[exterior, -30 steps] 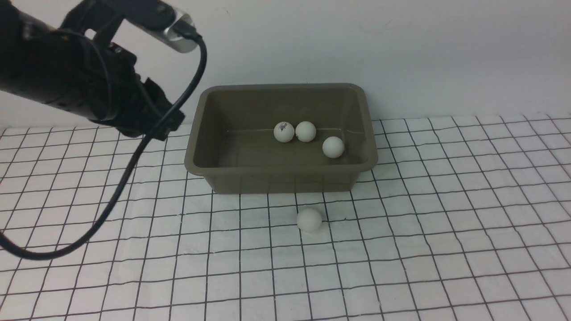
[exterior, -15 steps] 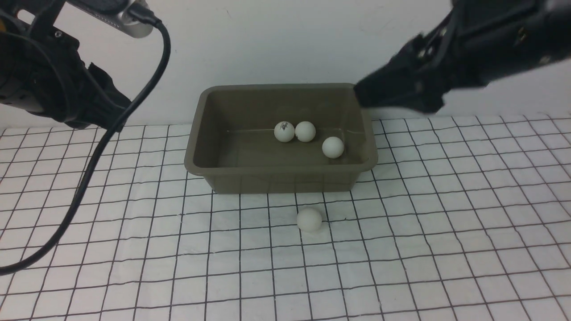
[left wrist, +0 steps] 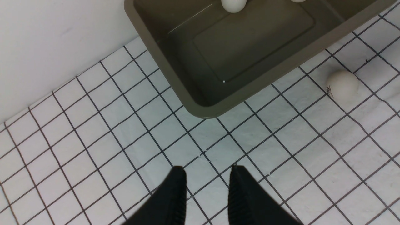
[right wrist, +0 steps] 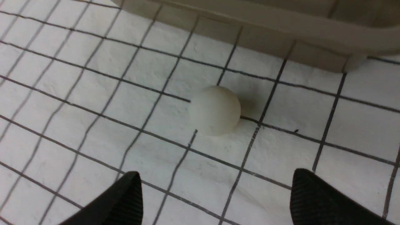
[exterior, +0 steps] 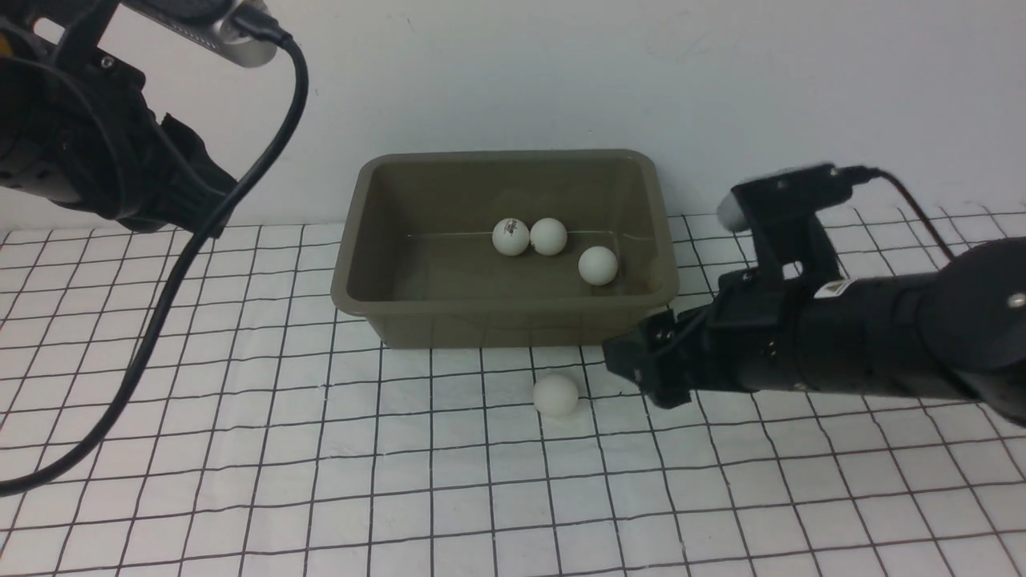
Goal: Put the table tennis balls into the box on the white checkered tablecloth.
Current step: 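Reach for and grasp a ping pong ball on the table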
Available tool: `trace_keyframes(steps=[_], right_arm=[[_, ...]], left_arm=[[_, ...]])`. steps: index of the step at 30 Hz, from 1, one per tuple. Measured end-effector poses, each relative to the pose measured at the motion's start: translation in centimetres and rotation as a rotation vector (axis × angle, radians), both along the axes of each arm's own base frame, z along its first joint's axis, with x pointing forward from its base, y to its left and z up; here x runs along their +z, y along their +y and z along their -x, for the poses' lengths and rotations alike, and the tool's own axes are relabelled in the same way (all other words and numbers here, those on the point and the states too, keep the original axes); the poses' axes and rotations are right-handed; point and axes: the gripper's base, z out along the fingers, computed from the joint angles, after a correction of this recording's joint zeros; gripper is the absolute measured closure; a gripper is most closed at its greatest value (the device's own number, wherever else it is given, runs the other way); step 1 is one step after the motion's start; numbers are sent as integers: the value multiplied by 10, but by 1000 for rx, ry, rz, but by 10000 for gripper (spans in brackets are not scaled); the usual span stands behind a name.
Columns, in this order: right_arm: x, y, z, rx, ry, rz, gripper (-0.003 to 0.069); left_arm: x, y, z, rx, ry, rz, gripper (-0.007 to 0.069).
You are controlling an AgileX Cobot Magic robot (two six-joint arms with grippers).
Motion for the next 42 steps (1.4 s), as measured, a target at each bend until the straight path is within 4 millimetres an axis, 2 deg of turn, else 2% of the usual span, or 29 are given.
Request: trace_keyframes(steps=[9,29,31,32,34,39,42], right_arm=[[2,17,-17,38,4,-64,89],[-46,45,-58,57,55,-54,95],[-49,46,-60,53,59,-55,128],[-50,46,-60,51,61,-55,173],[-50,46,-60,55,63,-58,313],[-19,47,-52,171,4,-48,295],[18,43,-40,254,-37,-40,295]], left_arm=[[0,0,0,-1,6,-1,450],[-1,0,1,-1,8,-2,450],[-1,0,1,-1,8,-2,450],[-1,0,1,-1,8,-2,450],[-1,0,1,-1,8,-2,450],[-1,0,1,-1,8,-2,450],[-1,0,1,-1,8,-2,450]])
